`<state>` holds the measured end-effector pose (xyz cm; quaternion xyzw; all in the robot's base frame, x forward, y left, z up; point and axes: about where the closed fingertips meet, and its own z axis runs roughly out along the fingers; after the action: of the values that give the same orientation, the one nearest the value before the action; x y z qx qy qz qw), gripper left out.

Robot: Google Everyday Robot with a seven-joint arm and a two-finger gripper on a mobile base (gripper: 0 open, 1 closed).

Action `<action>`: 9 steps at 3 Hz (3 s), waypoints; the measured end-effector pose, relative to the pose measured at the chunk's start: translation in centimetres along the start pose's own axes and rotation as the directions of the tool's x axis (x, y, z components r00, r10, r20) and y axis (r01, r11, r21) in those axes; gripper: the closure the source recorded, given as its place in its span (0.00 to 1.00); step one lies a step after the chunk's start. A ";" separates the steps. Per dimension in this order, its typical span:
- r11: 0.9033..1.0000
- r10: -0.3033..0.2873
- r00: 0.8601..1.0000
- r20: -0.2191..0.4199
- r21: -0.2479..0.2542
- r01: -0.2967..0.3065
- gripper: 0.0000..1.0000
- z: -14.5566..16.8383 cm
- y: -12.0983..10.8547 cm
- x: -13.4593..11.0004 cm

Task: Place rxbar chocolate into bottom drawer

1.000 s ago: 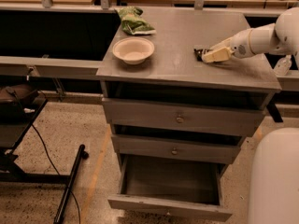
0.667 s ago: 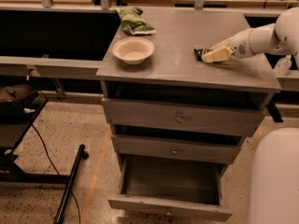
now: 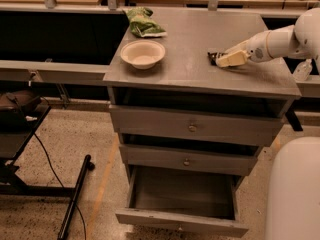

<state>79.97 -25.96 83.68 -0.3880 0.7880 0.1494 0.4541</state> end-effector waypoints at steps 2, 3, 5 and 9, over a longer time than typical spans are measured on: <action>1.000 0.000 1.000 0.000 0.000 0.000 1.00 0.0 0.0 0.0; 1.000 0.000 1.000 0.000 -0.001 0.000 1.00 0.0 0.0 0.0; 0.989 -0.054 0.994 0.095 -0.135 0.066 0.53 -2.5 3.8 -3.9; 0.984 -0.055 0.995 0.078 -0.168 0.068 1.00 -2.7 4.2 -3.2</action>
Offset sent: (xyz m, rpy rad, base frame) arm -0.0104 0.0244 0.0235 0.0877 0.0145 0.1538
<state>76.13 -23.24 87.33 -0.4437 0.7428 0.2161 0.4523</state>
